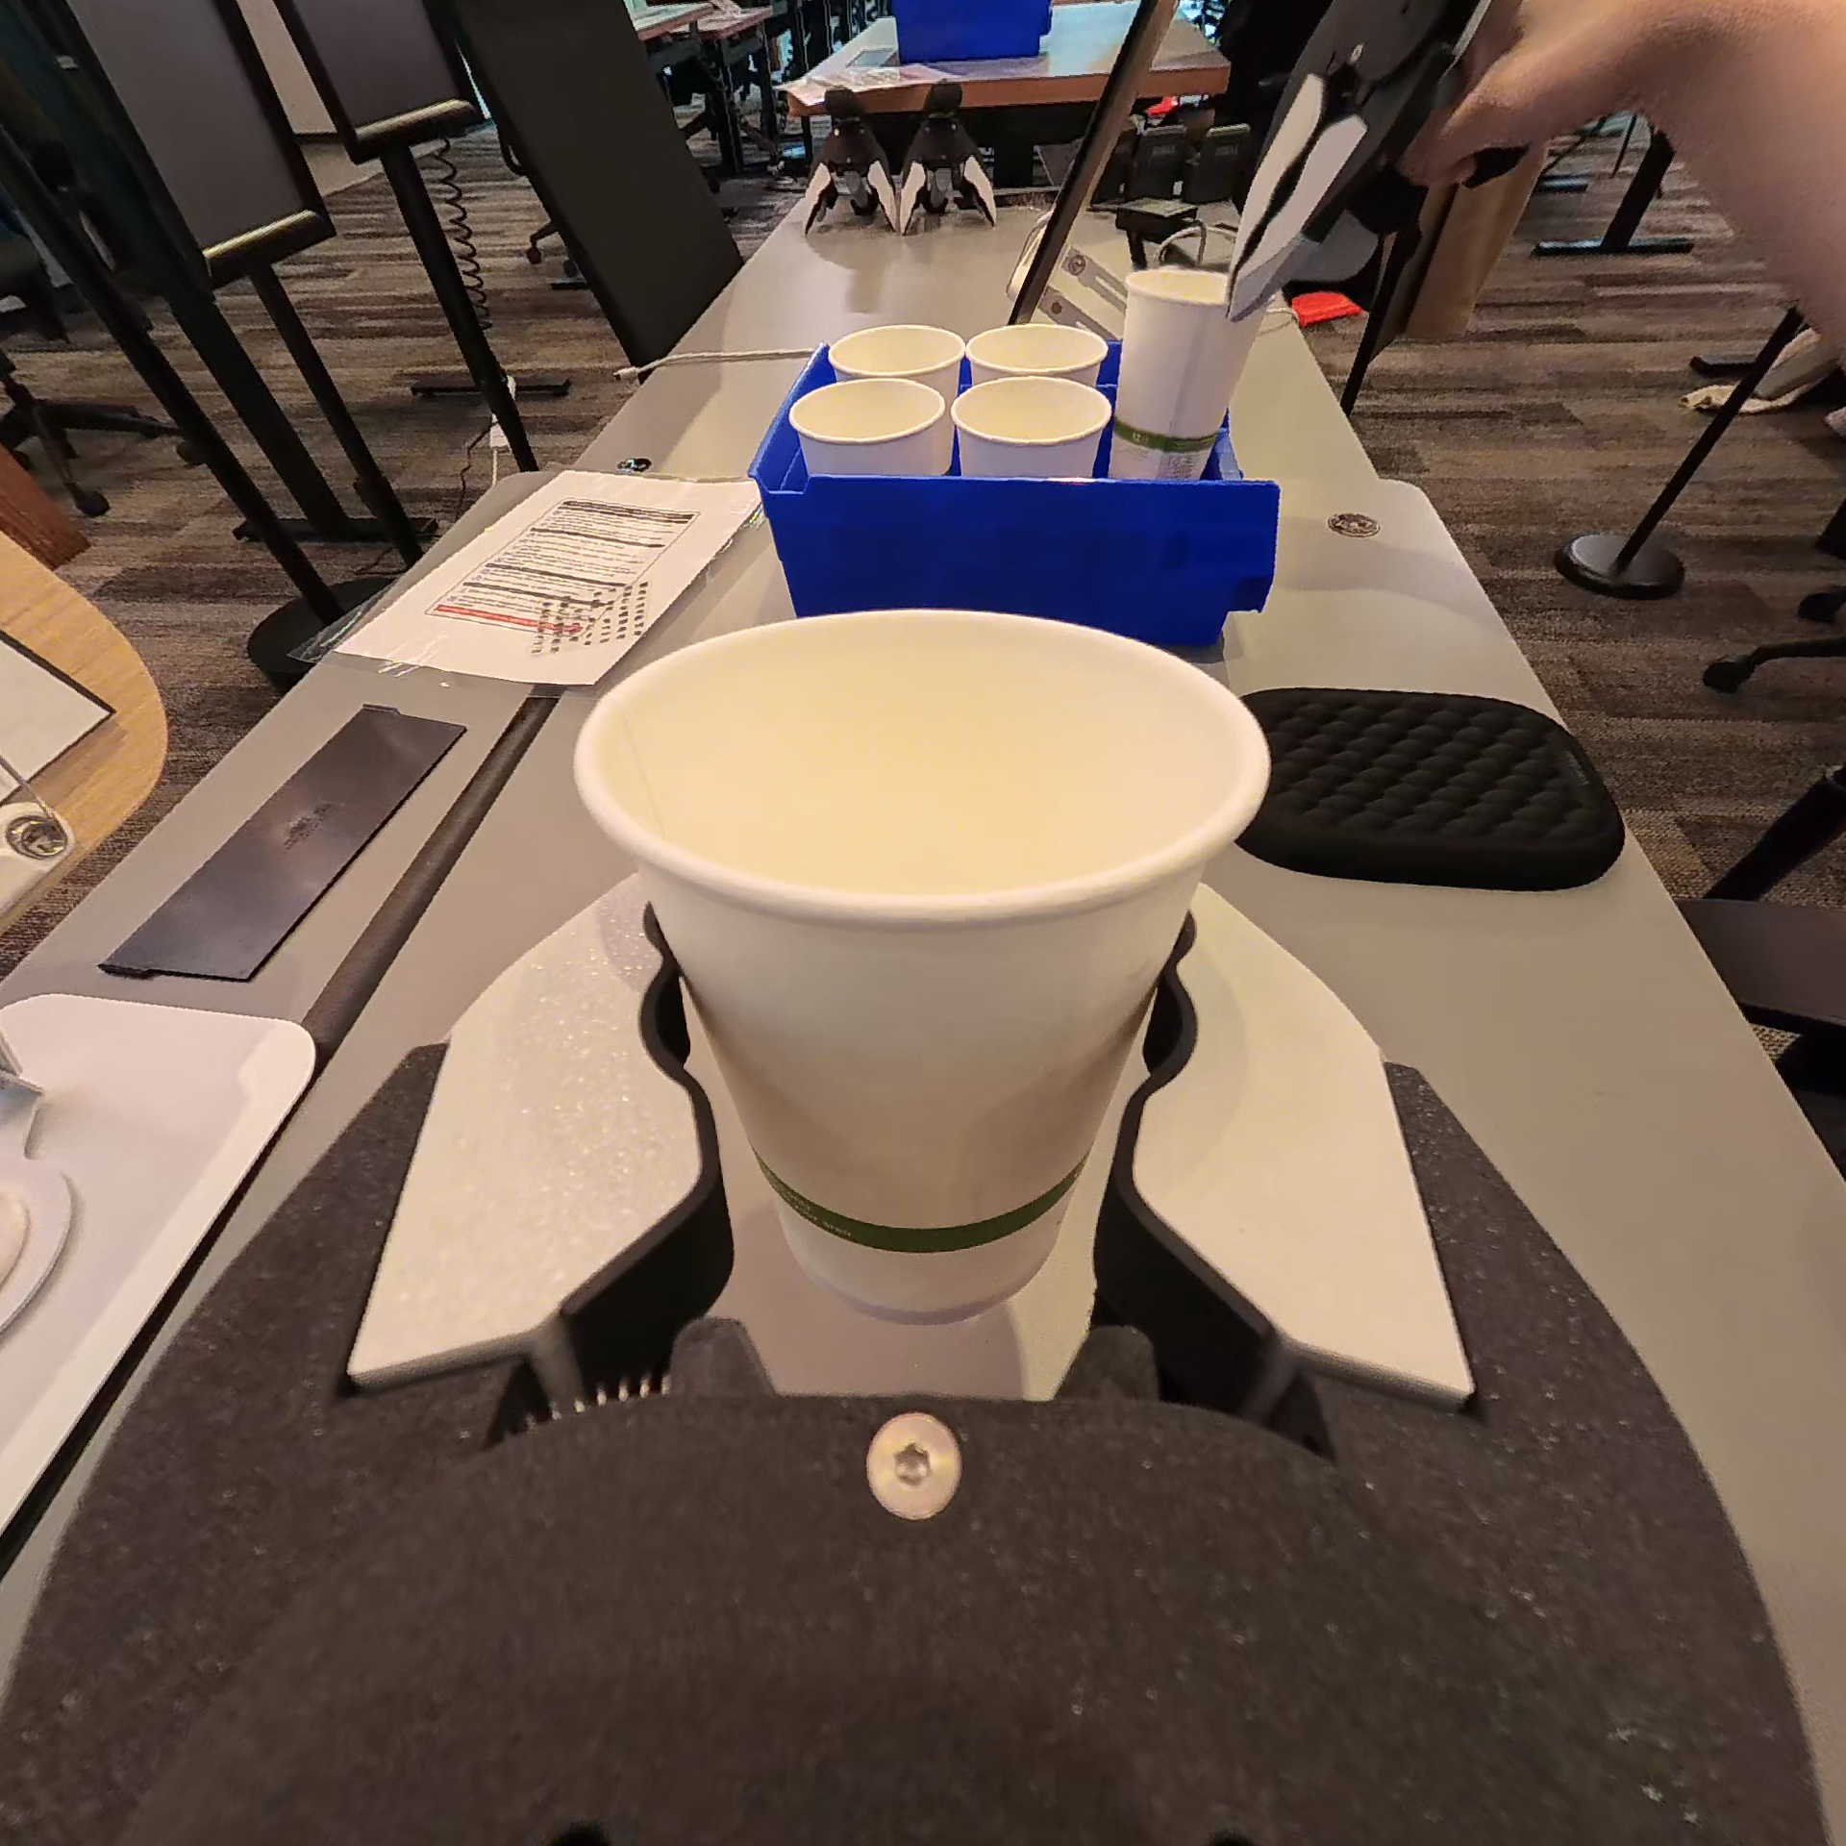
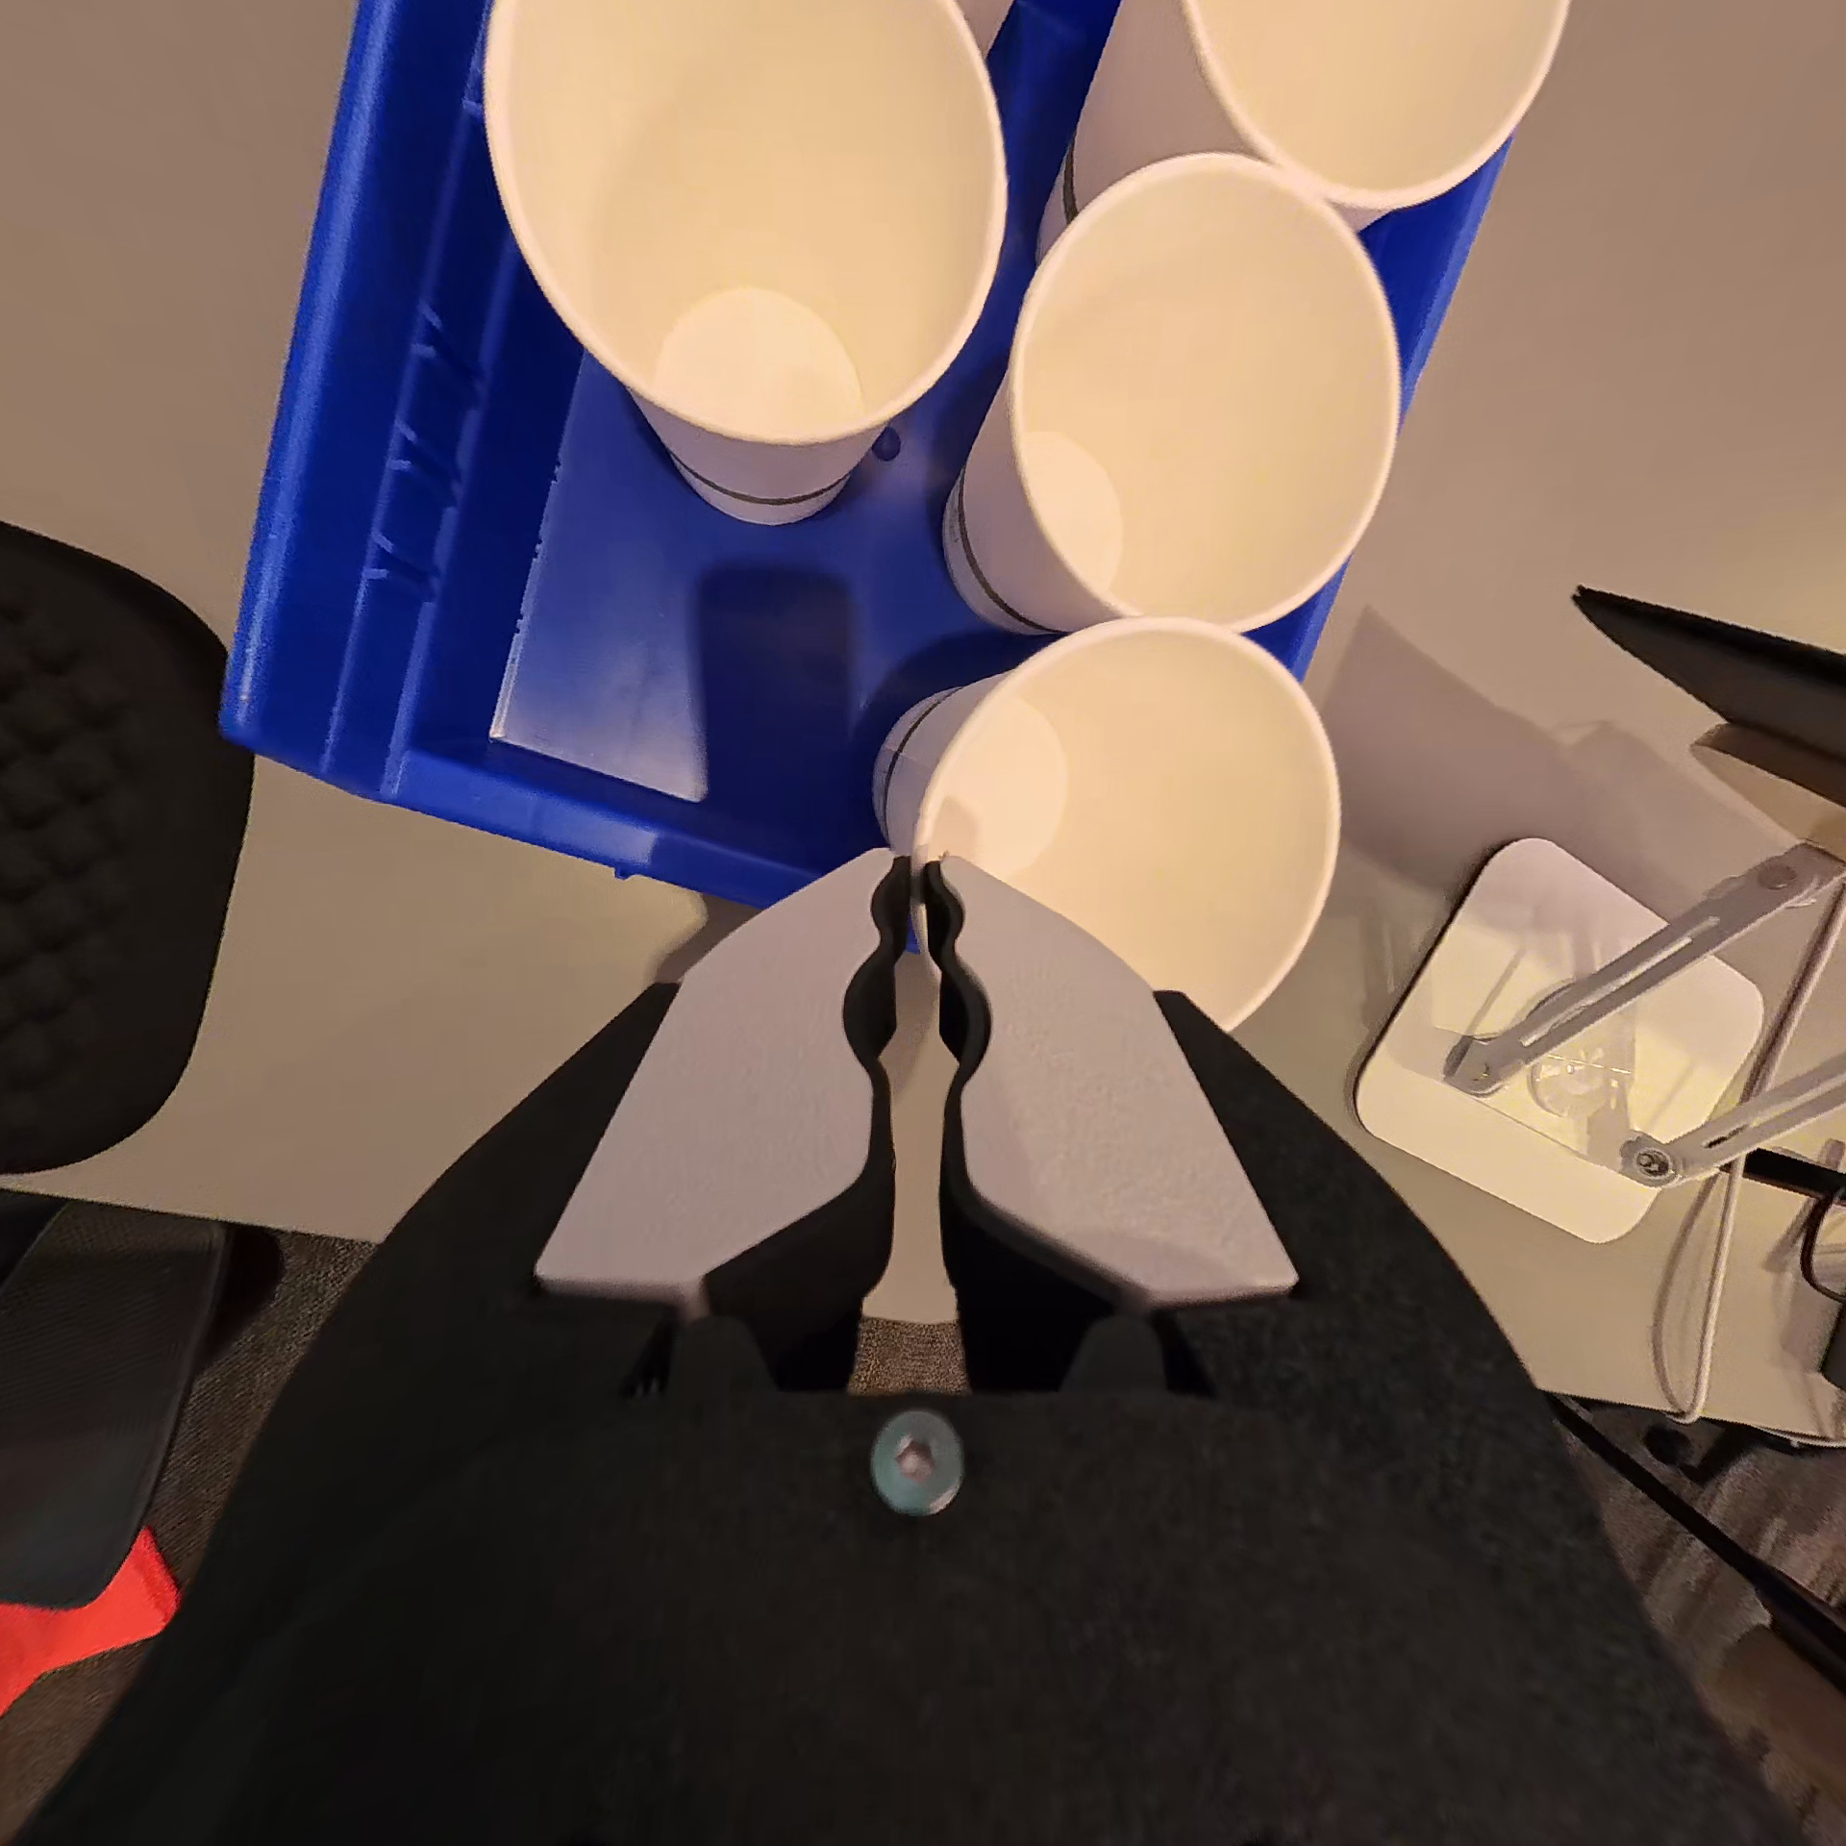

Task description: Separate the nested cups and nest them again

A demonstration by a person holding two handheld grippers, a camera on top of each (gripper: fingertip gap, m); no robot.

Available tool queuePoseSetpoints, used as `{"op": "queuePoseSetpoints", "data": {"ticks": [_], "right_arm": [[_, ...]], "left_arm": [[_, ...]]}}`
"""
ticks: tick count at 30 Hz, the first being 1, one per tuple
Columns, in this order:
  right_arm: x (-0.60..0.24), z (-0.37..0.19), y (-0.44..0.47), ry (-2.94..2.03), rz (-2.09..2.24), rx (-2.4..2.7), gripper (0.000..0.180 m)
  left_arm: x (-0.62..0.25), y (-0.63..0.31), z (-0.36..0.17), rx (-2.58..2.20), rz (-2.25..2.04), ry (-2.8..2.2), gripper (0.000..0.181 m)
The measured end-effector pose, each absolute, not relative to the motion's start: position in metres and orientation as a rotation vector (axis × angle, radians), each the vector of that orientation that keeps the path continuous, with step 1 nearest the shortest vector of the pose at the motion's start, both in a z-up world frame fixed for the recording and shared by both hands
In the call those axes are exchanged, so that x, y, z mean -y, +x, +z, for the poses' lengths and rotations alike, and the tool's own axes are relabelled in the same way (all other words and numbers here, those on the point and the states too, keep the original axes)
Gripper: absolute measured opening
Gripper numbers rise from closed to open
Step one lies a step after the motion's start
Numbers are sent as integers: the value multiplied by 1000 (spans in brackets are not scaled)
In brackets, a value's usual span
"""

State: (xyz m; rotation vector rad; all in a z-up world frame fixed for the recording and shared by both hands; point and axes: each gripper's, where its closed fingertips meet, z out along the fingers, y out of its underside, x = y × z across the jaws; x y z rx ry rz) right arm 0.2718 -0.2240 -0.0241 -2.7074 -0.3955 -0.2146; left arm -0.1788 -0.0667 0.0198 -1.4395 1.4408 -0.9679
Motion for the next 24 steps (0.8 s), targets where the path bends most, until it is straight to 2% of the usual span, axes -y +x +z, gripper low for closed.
{"op": "queuePoseSetpoints", "data": {"ticks": [10, 24], "right_arm": [[223, -51, 270, -2757, -230, 425, 3], [217, -56, 269, -2785, -196, 416, 2]], "left_arm": [[68, -178, 19, -1446, -966, -1440, 91], [70, -179, 21, -1451, -961, -1433, 91]]}}
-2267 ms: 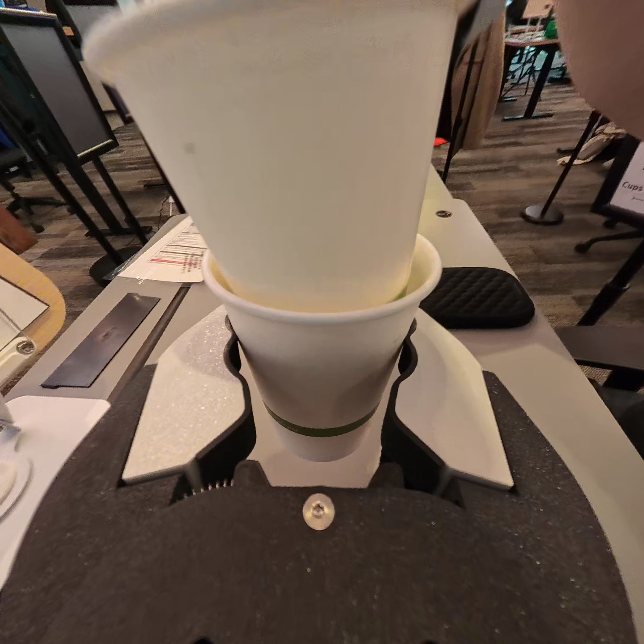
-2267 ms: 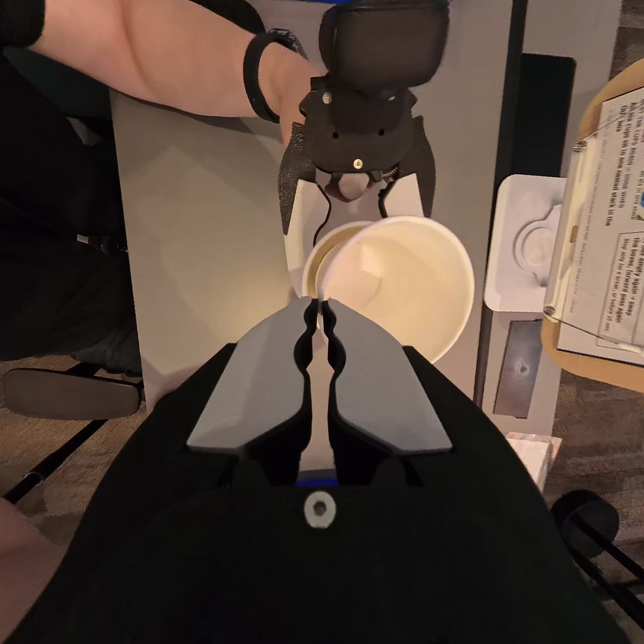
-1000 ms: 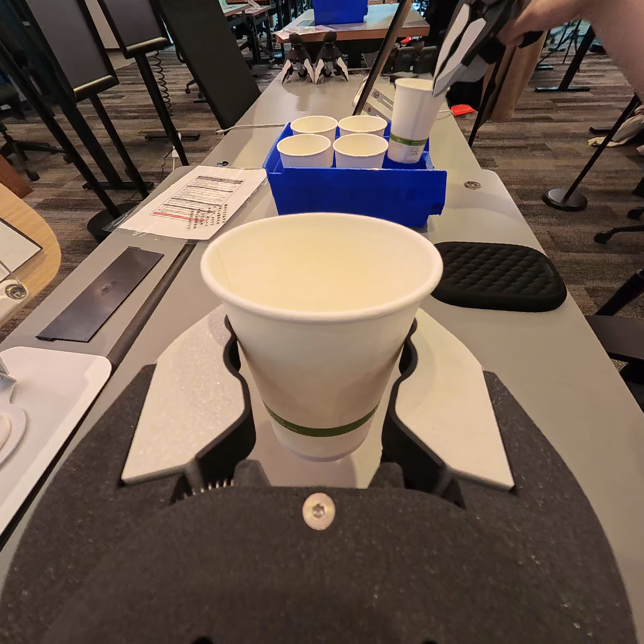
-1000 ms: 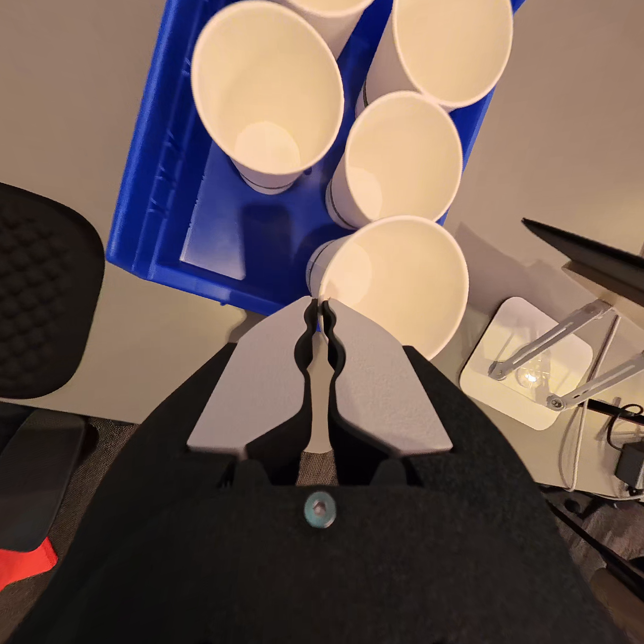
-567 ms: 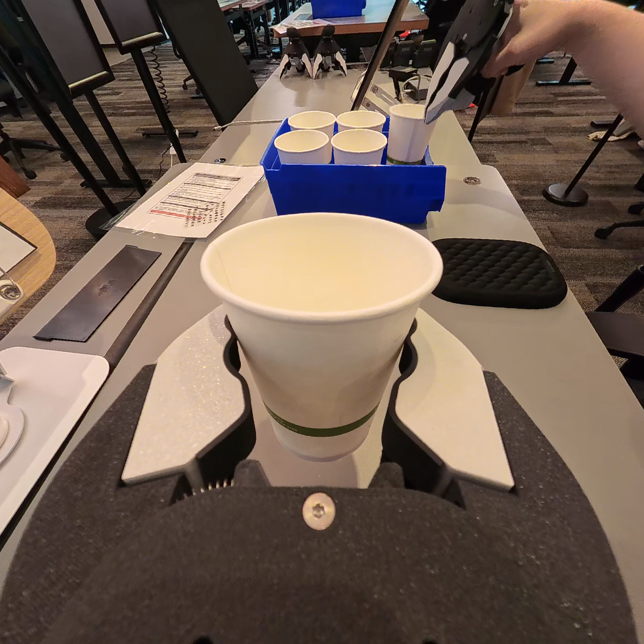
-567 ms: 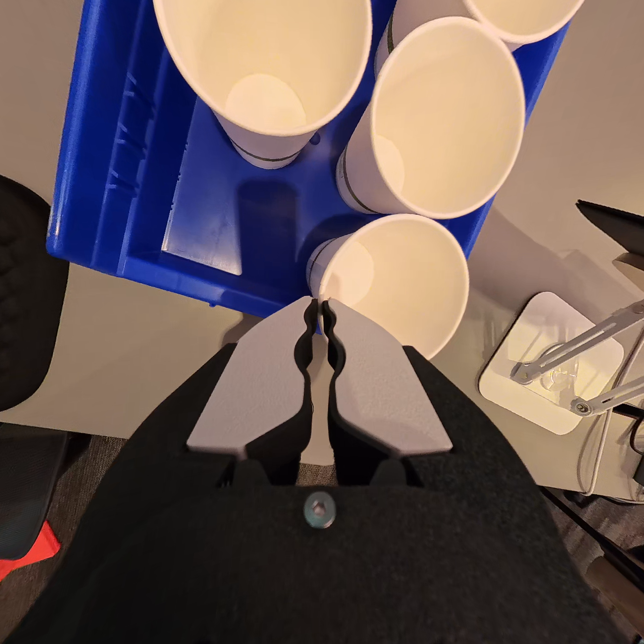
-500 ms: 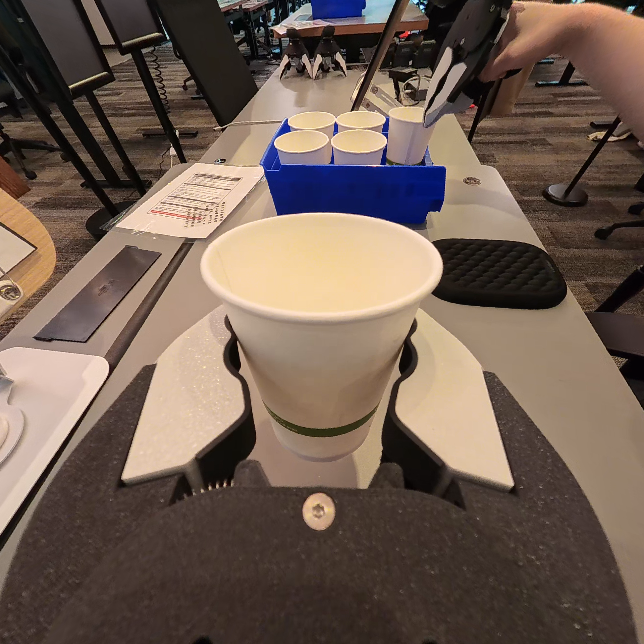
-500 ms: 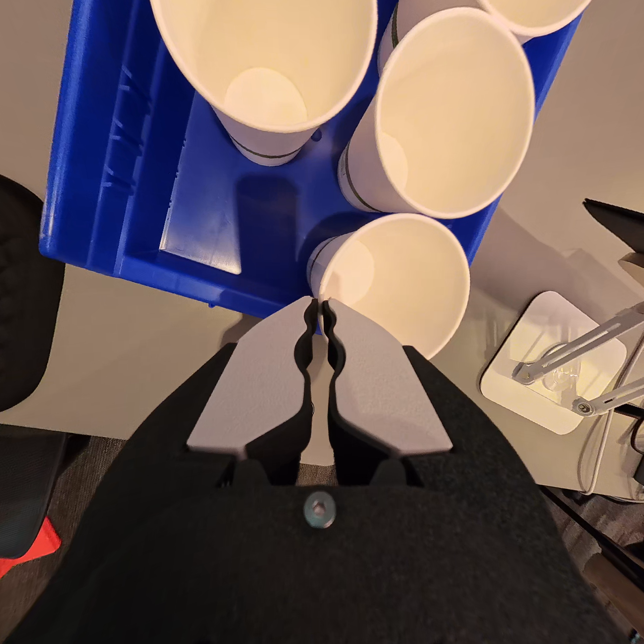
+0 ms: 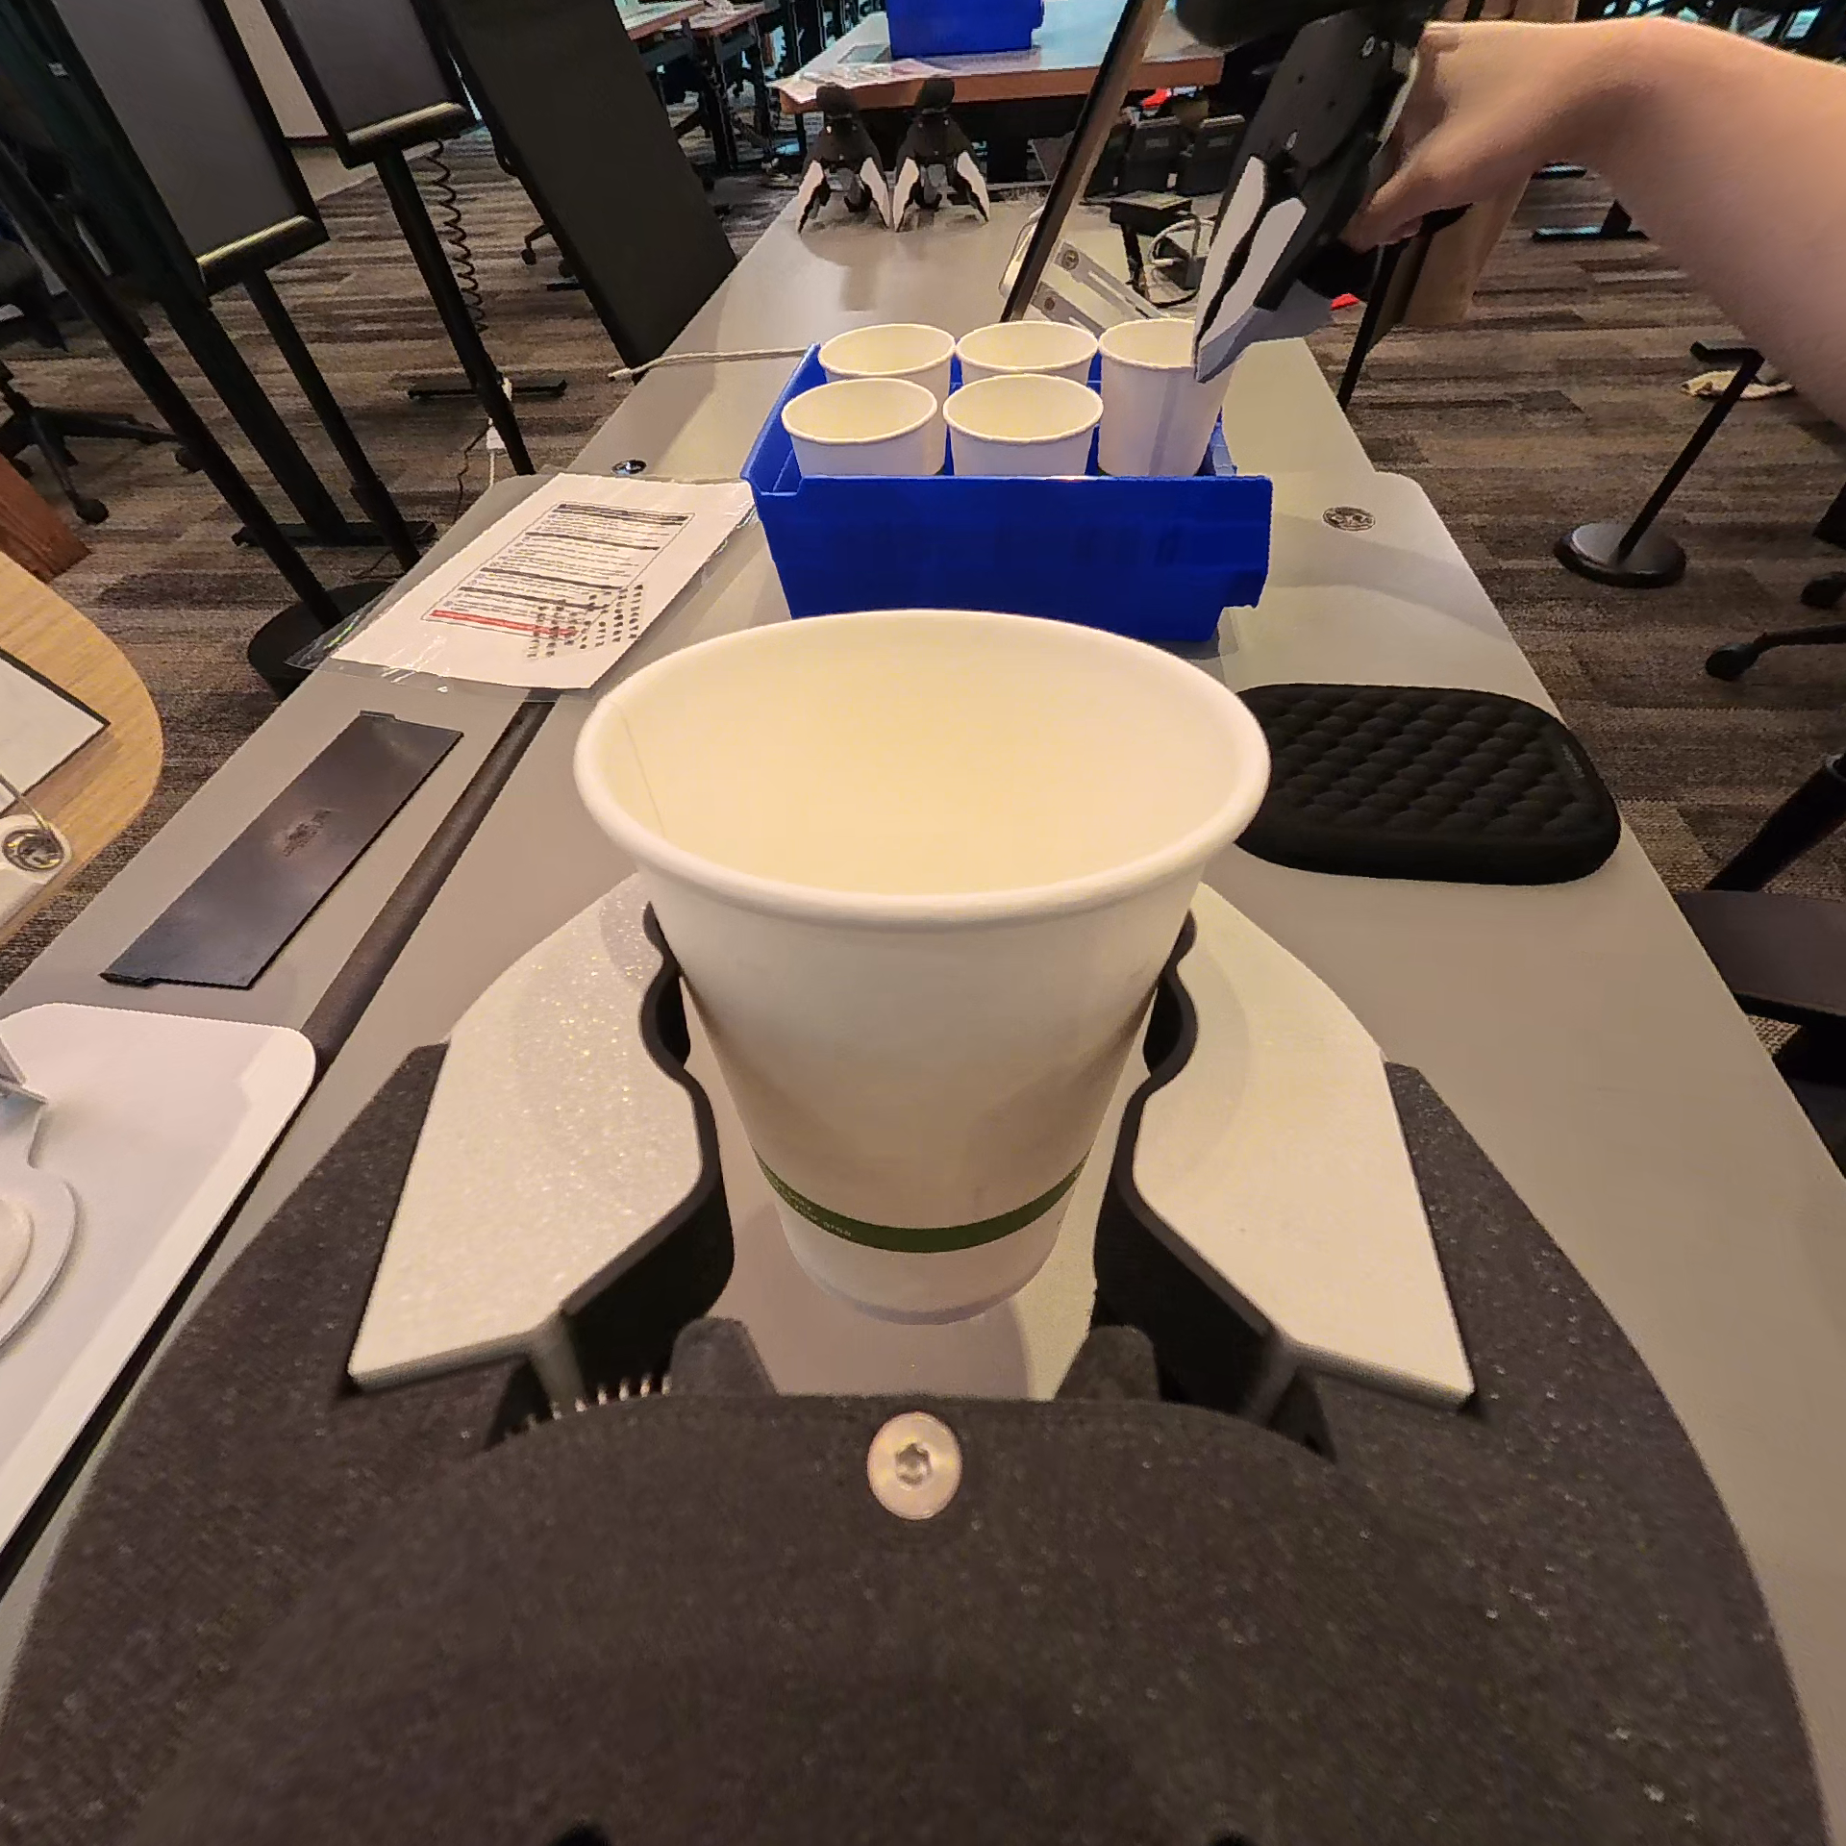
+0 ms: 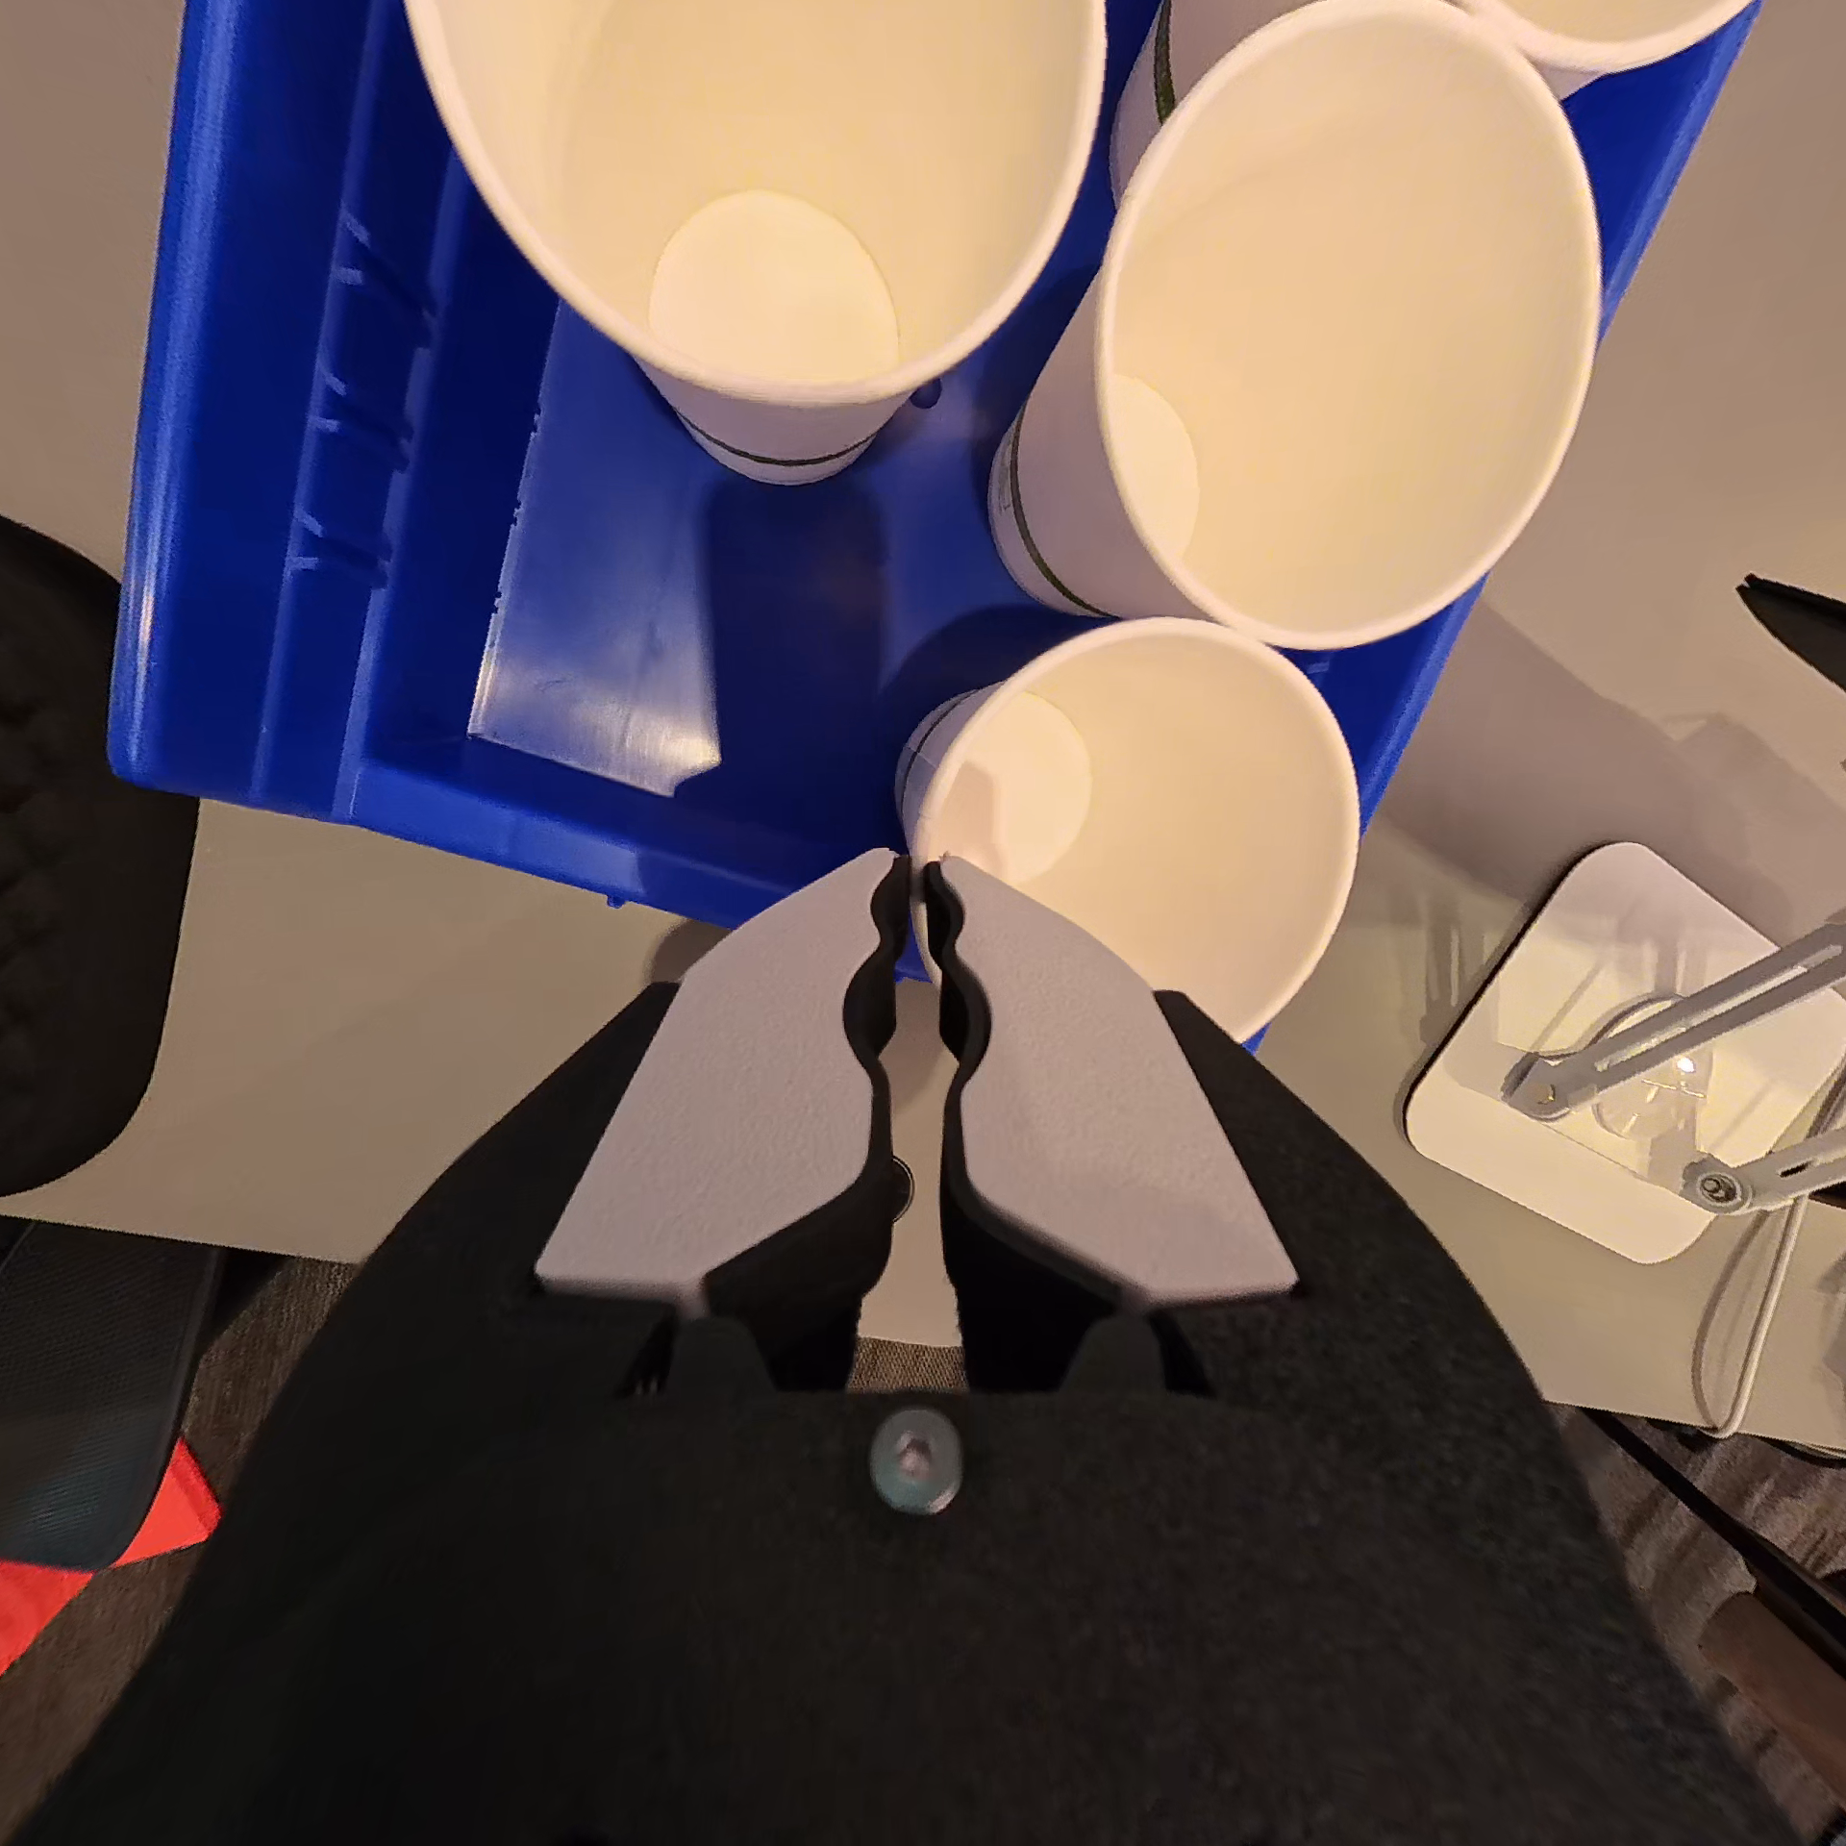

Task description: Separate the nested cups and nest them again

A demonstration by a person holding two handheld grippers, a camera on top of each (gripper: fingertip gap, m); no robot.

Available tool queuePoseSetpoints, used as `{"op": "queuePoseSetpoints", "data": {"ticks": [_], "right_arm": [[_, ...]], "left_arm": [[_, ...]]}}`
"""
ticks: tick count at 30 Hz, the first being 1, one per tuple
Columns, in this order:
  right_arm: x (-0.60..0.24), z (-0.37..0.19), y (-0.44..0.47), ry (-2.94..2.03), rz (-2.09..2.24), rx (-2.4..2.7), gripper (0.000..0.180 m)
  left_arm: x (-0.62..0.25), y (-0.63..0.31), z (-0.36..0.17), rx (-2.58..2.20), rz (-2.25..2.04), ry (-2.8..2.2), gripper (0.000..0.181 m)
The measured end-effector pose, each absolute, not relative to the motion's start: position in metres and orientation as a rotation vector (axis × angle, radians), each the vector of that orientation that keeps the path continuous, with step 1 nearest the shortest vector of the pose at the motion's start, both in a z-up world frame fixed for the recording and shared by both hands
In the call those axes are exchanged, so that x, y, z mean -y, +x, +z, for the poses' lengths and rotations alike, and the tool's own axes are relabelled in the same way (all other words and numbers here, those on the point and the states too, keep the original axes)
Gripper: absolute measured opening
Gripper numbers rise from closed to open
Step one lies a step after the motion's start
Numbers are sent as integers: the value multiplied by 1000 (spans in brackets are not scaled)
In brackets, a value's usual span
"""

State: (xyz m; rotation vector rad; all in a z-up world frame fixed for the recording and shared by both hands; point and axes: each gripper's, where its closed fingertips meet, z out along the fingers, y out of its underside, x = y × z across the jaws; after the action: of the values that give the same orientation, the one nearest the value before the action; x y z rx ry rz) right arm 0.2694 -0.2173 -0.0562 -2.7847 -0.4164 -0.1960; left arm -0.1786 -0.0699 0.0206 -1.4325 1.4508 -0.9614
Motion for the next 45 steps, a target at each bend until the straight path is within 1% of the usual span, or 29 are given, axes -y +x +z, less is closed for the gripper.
{"op": "queuePoseSetpoints", "data": {"ticks": [4, 6, 8, 10, 13, 15, 17, 21, 25, 29, 35, 37, 39, 45], "right_arm": [[217, -57, 270, -2801, -225, 430, 4], [218, -55, 275, -2809, -286, 434, 18], [218, -47, 275, -2786, -307, 435, 24], [213, -27, 267, -2722, -302, 435, 24], [199, 24, 248, -2580, -379, 474, 24], [185, 63, 217, -2465, -424, 568, 25], [169, 97, 163, -2328, -377, 722, 26], [156, 126, 19, -2089, -70, 1134, 26], [153, 121, -88, -1884, 78, 1437, 22], [147, 90, -147, -1836, 152, 1609, 23], [130, 53, -179, -1845, 115, 1720, 22], [128, 46, -183, -1850, 117, 1744, 18], [128, 42, -186, -1848, 123, 1770, 4], [132, 43, -188, -1857, 165, 1782, 2]], "left_arm": [[70, -179, 21, -1451, -963, -1434, 91], [70, -180, 22, -1450, -963, -1434, 91], [70, -180, 23, -1447, -964, -1432, 91], [70, -180, 24, -1441, -973, -1429, 91], [71, -179, 24, -1444, -977, -1425, 91], [72, -177, 24, -1447, -978, -1423, 91], [74, -175, 24, -1448, -988, -1422, 91], [80, -170, 21, -1460, -1006, -1423, 91], [86, -165, 15, -1491, -1003, -1422, 91], [88, -164, 14, -1501, -1010, -1423, 91], [91, -165, 18, -1505, -1009, -1408, 91], [92, -165, 19, -1508, -1008, -1404, 91], [93, -165, 20, -1515, -1012, -1394, 90], [98, -167, 22, -1533, -1044, -1360, 92]]}}
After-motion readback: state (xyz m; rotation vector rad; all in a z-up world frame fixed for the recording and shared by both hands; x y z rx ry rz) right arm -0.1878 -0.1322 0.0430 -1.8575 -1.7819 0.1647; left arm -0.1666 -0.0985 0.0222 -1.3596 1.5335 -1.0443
